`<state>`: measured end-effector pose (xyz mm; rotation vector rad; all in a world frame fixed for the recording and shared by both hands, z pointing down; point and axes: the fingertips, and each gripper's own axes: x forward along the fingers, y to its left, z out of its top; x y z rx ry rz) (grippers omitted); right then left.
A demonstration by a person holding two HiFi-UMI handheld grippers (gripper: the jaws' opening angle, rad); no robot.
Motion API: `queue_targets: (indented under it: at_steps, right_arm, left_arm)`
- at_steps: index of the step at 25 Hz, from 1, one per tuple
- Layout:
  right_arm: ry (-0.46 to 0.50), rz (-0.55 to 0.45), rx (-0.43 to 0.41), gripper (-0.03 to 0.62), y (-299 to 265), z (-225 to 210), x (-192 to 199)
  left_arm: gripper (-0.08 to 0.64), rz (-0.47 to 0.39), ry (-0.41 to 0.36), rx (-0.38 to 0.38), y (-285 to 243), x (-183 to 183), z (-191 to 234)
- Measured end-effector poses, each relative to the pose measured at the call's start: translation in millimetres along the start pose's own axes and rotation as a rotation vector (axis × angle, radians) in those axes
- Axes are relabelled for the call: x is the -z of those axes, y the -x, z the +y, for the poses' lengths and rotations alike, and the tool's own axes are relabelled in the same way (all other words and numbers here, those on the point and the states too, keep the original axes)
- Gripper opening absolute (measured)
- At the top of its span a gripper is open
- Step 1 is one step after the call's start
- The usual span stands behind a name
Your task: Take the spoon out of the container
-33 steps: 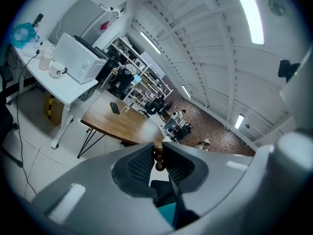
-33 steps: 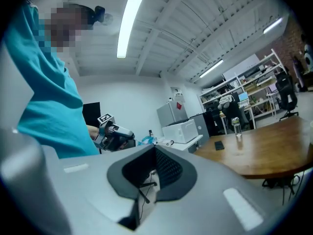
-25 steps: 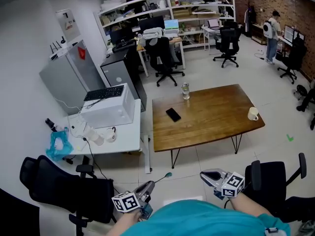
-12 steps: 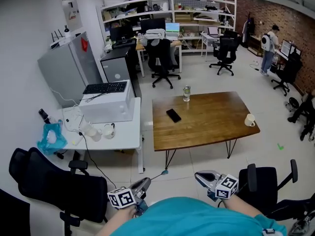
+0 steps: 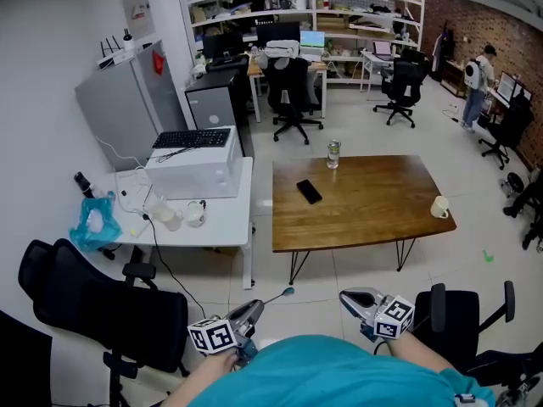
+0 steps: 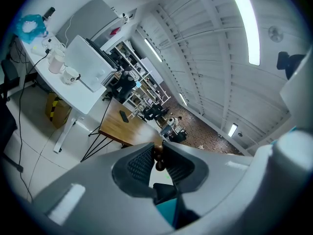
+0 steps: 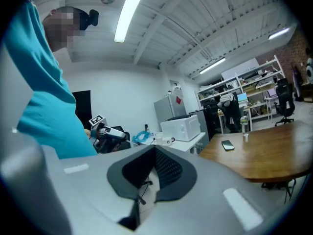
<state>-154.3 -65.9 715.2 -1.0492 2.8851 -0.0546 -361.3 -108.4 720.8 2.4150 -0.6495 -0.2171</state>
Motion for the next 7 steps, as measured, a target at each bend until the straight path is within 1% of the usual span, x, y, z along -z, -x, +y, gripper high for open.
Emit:
queue_targets:
  at_steps: [4, 7]
  right_arm:
    - [0.006, -0.001, 0.002, 0.000, -1, -5, -4]
    - [0.012, -0.002, 0.004, 0.000, -2, -11, -7]
  left_arm:
    - [0.054, -0.011, -0.009, 0.004, -3, -6, -2]
    - [0.054, 0.000, 0.016, -0.004, -7, -2, 7]
